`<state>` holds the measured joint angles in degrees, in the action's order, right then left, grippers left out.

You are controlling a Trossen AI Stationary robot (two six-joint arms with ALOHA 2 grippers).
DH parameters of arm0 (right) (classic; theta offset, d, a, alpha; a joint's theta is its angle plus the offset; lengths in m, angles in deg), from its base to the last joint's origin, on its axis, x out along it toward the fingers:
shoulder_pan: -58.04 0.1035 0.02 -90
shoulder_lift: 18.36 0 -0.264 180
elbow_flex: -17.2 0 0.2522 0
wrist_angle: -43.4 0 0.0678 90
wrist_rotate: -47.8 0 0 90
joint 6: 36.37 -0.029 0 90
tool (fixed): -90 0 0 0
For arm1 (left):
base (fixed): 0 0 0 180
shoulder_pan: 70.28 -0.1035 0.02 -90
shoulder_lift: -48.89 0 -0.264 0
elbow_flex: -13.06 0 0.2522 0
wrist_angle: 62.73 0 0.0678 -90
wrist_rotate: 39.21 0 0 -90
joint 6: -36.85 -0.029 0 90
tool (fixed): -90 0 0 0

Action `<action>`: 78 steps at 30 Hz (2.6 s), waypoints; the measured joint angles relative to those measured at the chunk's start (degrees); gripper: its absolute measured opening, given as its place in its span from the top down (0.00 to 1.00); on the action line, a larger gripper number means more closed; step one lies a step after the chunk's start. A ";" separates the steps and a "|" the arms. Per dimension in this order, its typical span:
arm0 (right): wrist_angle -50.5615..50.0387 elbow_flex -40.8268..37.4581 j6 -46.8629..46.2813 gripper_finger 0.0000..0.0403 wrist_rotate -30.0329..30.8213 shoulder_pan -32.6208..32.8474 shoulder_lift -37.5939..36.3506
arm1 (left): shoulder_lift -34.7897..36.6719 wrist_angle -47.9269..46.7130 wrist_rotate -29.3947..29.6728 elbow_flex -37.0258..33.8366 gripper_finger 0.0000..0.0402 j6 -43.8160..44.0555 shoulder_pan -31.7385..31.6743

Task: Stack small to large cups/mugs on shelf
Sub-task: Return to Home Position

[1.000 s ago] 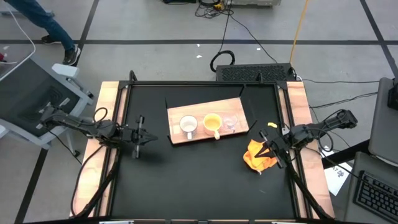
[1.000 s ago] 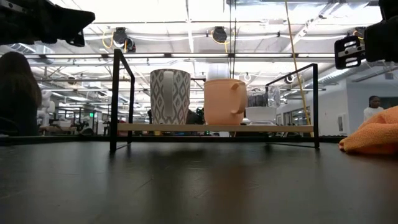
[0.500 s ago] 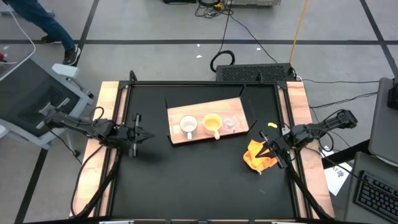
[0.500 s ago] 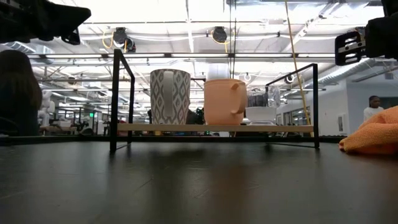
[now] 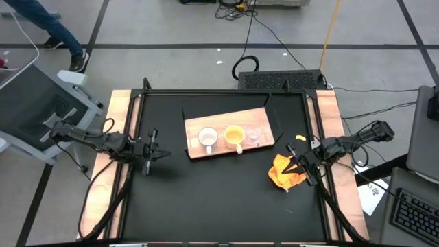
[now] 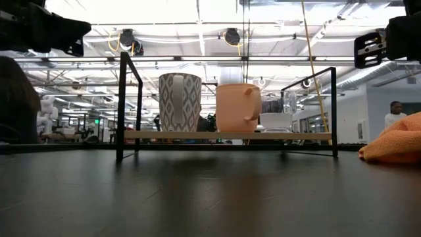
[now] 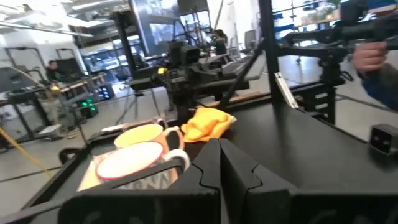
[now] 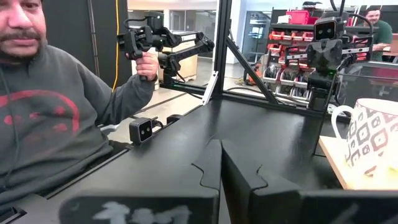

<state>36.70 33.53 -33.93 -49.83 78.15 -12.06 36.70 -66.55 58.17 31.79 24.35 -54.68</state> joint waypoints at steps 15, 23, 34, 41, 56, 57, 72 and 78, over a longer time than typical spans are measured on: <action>-0.03 -0.13 -0.20 1.00 -0.09 -0.01 0.02 | -0.07 1.08 -1.46 -2.64 1.00 1.23 0.00; -0.01 -0.17 -0.20 1.00 -0.12 0.00 0.02 | -0.07 1.41 -2.93 -2.64 1.00 0.77 0.00; -0.01 -0.20 -0.20 1.00 -0.12 0.01 0.02 | -0.07 1.48 -2.99 -2.64 1.00 0.77 0.00; -0.01 -0.20 -0.20 1.00 -0.12 0.00 0.02 | -0.07 1.67 -3.02 -2.64 1.00 0.87 -0.02; -0.01 -0.20 -0.05 1.00 -0.13 0.00 0.02 | -0.07 2.33 -5.94 -2.64 0.95 1.32 0.00; -0.01 -0.20 -0.05 1.00 -0.12 0.01 0.02 | -0.07 2.33 -5.94 -2.64 0.95 1.32 0.00; -0.54 -0.20 -0.07 1.00 -0.11 0.01 0.04 | -0.07 2.29 -5.90 -2.64 0.95 1.06 -0.02; -0.01 -0.20 0.47 1.00 -0.07 -0.01 0.04 | -0.07 2.29 -5.88 -2.64 0.94 1.04 -0.02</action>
<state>36.69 33.33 -33.46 -49.90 78.14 -12.01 36.63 -64.27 52.29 29.15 25.38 -54.70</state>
